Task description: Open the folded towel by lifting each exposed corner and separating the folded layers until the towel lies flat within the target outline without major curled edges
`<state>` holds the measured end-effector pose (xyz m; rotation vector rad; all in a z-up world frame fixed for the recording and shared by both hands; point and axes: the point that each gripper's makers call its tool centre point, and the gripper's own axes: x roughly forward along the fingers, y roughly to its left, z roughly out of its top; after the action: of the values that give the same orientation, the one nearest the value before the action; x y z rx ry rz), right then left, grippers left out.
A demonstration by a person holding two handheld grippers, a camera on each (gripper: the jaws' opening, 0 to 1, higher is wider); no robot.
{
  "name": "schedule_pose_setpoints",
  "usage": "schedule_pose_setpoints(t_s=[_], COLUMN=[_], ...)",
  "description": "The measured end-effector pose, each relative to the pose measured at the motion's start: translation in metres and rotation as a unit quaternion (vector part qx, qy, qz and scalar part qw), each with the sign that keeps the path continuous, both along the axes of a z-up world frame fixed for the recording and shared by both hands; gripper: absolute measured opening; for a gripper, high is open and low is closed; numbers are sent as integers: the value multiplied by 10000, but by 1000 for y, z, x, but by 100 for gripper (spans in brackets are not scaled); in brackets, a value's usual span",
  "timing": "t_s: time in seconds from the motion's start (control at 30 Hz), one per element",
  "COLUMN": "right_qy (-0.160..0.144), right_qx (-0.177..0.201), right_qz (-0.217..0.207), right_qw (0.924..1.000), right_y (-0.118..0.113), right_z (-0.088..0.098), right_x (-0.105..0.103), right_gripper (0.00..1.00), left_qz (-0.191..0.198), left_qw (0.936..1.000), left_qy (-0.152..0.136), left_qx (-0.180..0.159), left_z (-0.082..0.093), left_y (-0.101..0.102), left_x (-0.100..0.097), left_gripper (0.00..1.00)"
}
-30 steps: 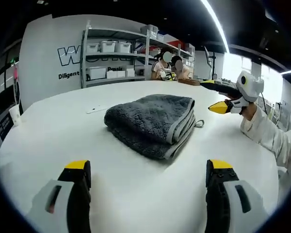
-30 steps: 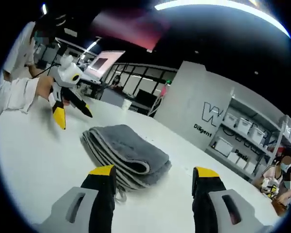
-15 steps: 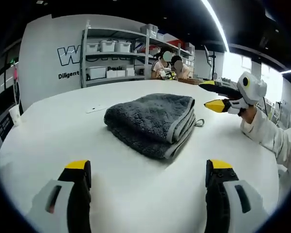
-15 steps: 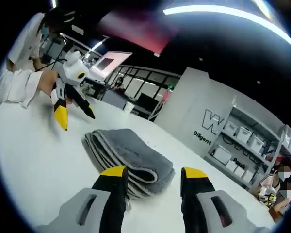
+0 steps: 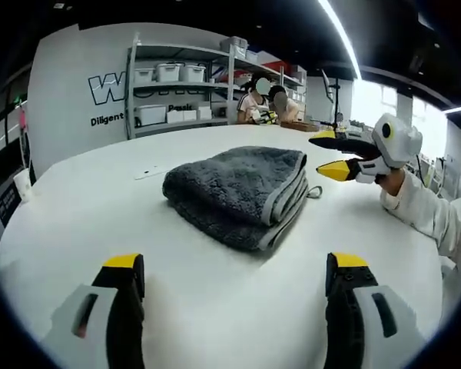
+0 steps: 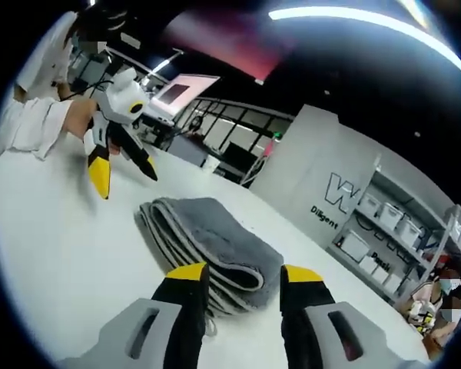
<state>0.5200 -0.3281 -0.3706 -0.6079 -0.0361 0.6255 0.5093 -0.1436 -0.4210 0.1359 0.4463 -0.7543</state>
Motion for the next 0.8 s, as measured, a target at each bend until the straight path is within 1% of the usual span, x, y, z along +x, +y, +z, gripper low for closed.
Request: schedule_pose_setpoints(t_s=[0.07,0.13,0.23,0.37,0.6,0.73,0.8], right_qy=[11,76,42,63,18,-39,-19], right_qx=[-59,9,-241,-279,-712,-839,-882], right_qz=[17,128,72,98,17,-46,-46], right_qw=[10000,9999,9997,9995,9975,9965,9961], right_y=[1,5,6,9,10,8,8], right_z=[-2,-4,-10,-13,-24,-27,-28], right_x=[0,-1,2,1,6,8,9], right_gripper=[30,30,29,28,28,29,29], left_qz=[7,-4,-22,-33,-34,-56,-57], left_qw=[10000,10000,10000,10000,10000,10000,10000], left_qy=[2,7,32,26,39,18,18], left_qx=[0,-6,-23,8,40,27,28], left_z=[0,0,-1,-1,-2,-1,0], left_y=[0,-1,-2,-2,-2,-3,-3], left_x=[0,0,-1,-1,-1,-2,-2], left_gripper=[97,97,97,97,97,97,97])
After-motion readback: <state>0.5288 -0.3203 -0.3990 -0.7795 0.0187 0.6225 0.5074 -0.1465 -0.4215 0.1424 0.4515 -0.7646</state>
